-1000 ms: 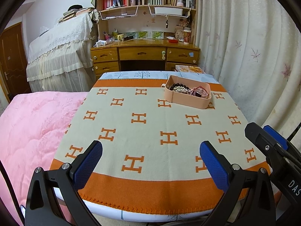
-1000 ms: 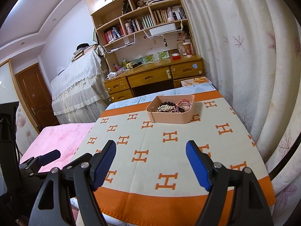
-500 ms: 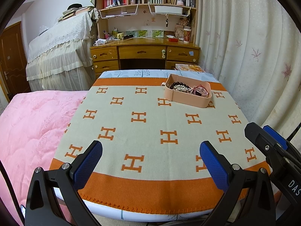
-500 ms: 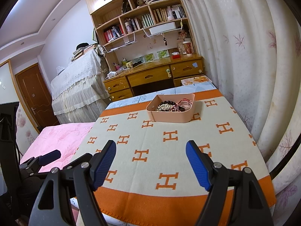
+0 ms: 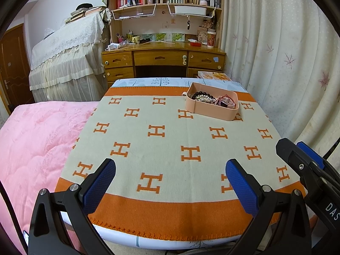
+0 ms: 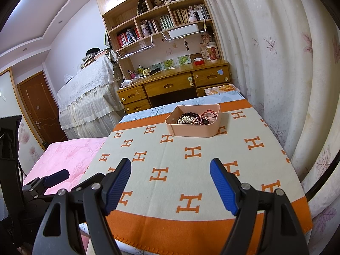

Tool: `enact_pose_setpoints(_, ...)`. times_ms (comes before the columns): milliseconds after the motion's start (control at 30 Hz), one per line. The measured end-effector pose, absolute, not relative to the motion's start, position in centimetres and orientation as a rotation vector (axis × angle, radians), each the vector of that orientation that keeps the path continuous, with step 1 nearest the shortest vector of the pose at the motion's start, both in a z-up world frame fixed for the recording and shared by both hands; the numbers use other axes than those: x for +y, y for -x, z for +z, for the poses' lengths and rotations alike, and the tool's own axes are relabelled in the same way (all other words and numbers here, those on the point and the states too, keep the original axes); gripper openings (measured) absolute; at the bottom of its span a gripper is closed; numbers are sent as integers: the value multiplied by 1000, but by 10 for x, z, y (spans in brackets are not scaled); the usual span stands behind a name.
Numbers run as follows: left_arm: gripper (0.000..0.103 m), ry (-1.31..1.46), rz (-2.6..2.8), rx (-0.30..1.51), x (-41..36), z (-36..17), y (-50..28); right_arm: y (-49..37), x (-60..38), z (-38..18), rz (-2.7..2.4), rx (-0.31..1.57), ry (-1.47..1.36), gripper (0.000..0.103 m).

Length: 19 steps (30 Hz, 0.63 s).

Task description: Organize jewelry

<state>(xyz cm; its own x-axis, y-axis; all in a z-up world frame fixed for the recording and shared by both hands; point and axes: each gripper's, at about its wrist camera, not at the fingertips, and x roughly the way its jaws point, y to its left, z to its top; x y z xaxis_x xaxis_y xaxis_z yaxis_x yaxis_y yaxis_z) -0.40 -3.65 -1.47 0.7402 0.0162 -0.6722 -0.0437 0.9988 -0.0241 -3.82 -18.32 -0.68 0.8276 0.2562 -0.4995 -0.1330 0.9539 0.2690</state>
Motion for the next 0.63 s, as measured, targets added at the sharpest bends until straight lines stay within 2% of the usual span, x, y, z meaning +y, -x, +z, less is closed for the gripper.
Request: enact_pose_setpoints(633, 102, 57, 36, 759, -32, -20, 3, 40, -178, -17, 208, 587, -230, 77)
